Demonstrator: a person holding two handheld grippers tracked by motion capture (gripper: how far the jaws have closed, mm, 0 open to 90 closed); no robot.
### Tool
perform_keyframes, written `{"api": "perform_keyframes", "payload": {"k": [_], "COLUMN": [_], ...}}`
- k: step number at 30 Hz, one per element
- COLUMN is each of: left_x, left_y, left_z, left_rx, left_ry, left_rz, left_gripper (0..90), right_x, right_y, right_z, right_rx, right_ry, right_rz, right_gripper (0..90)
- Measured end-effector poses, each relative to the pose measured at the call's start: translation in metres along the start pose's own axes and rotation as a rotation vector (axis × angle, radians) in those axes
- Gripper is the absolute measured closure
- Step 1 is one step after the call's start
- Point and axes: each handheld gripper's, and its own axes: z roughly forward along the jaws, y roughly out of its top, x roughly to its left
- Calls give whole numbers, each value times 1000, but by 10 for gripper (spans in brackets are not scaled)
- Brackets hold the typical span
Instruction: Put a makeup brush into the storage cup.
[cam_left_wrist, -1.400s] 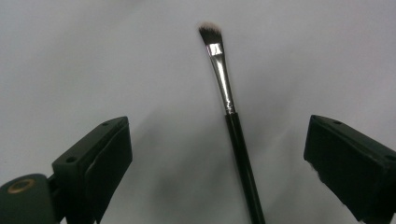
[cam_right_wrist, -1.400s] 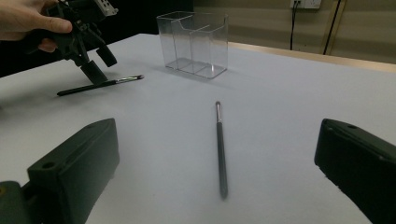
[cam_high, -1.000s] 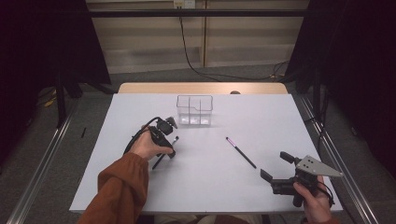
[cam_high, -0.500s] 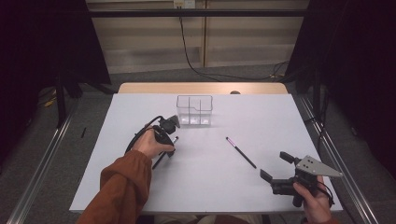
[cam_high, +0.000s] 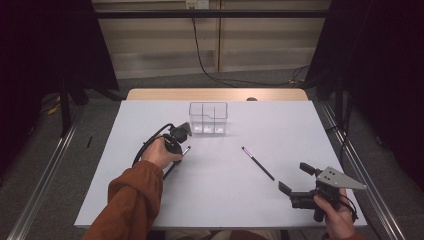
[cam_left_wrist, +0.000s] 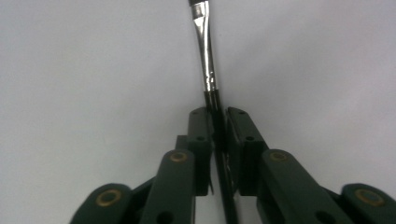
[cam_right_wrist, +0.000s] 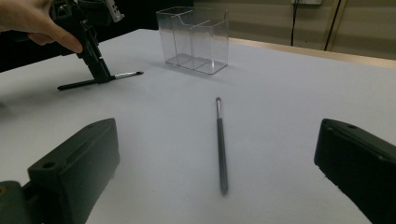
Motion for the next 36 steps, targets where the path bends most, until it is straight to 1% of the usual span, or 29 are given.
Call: {"api": "perform_keyframes", "payload": {"k": [1, 4, 8, 10, 13, 18, 20, 21, 23, 24, 27, 29, 30, 33, 34, 36], "left_x": [0, 0, 2, 3, 6, 10, 11, 11, 13, 15, 18, 20, 19, 19, 19, 19], "left_y": [0, 0, -1, -1, -2, -5, -6, -8, -9, -11, -13, -16, -17, -19, -19, -20], "left_z": [0, 0, 0, -1, -1, -2, -3, -4, -5, -7, -11, -15, -17, -21, -23, -24], "left_rx": [1, -2, -9, -10, -18, -32, -47, -62, -69, -81, -106, -135, -145, -174, -178, -196], "left_ry": [-2, -4, -19, -23, -46, -66, -61, -47, -42, -49, -50, -54, -62, -70, -67, -82], "left_rz": [3, 0, -15, -10, -23, -25, -41, -47, -53, -58, -69, -77, -84, -84, -78, -80], "left_gripper": [840, 842, 843, 843, 843, 844, 844, 844, 844, 844, 846, 846, 846, 846, 846, 846], "right_x": [0, 0, 0, 0, 0, -1, 0, 0, 0, 0, 0, 0, 0, 0, 0, 0], "right_y": [0, 0, 0, 0, 0, 0, 0, 0, 0, 0, 0, 0, 0, 0, 0, 0], "right_z": [0, 0, 0, 0, 0, 0, 0, 0, 0, 0, 0, 0, 0, 0, 0, 0], "right_rx": [0, 1, 1, 1, 1, 0, -3, -2, -1, -2, -2, -2, -2, -3, -3, -3], "right_ry": [0, 2, 2, 2, 1, 0, 0, 1, 1, 0, 0, 0, 0, 1, 1, 1], "right_rz": [0, 0, -2, -1, 1, 0, 1, 1, 2, 2, 2, 2, 2, 2, 2, 2], "right_gripper": [0, 0, 0, 0, 0, 0, 0, 0, 0, 0, 0, 0, 0, 0, 0, 0]}}
